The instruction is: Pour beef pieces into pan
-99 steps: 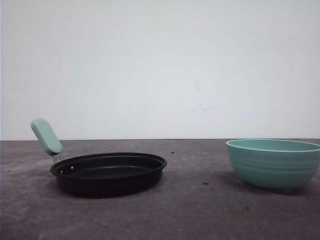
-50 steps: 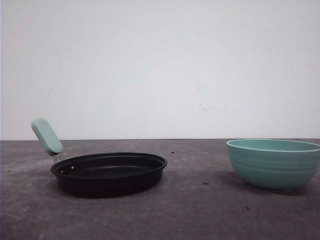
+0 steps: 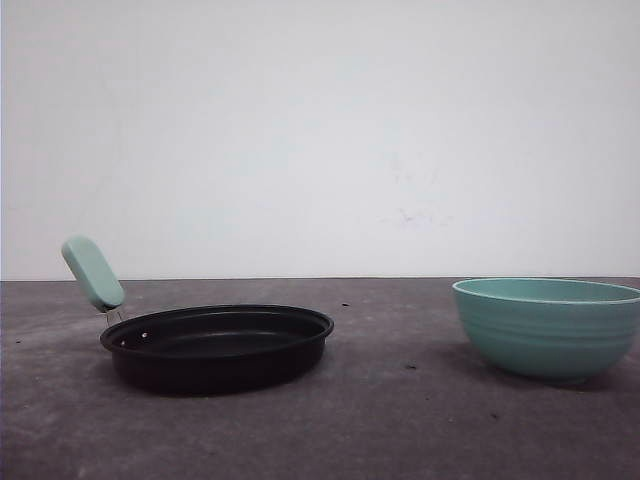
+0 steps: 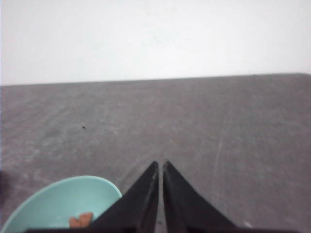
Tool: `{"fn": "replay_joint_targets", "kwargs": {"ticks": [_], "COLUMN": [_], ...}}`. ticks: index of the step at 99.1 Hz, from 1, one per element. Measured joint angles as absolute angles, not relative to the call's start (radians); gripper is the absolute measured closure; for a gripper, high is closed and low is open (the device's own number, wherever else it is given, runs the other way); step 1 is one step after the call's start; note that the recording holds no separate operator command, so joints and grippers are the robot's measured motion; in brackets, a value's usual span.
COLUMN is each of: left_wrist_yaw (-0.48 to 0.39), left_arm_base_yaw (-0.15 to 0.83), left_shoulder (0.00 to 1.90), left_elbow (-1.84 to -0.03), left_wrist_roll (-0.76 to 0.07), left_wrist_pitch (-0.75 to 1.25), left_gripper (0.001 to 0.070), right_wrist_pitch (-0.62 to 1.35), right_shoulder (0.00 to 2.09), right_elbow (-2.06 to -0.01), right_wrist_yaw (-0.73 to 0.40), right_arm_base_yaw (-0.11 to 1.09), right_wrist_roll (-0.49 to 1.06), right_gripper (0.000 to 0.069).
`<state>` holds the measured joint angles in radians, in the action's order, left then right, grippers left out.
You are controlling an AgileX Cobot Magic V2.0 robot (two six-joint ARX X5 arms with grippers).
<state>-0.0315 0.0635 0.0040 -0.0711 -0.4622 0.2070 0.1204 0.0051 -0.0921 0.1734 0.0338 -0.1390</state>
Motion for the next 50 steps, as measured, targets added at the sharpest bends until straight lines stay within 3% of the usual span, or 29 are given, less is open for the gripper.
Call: {"fn": "replay_joint_targets", "kwargs": {"ticks": [15,32,50], "left_wrist_yaw": [-0.128,-0.131,-0.133], "left_arm_base_yaw": [0.064,0.064,0.064], "left_shoulder": [0.006,0.072,0.264], "left_elbow": [-0.142,-0.282,-0.516], "left_wrist_roll": [-0.493,-0.525,-0.522], "left_wrist_pitch": [0.208,0.208,0.205], "left_gripper": [0.0692,0.0692,0.0692], "right_wrist_pitch": [0.128,0.146,0.242], "right_shoulder": [0.006,0.032,0.187], "right_elbow": [-0.129,-0.297,-0.544], "right_wrist_yaw": [0.224,0.234,0.235], "right_arm_base_yaw": [0.034,0.034,0.034], "right_wrist_roll": [-0.139,-0.139,-0.138], "right_gripper": [0.0679,0.0681,0.0681]}}
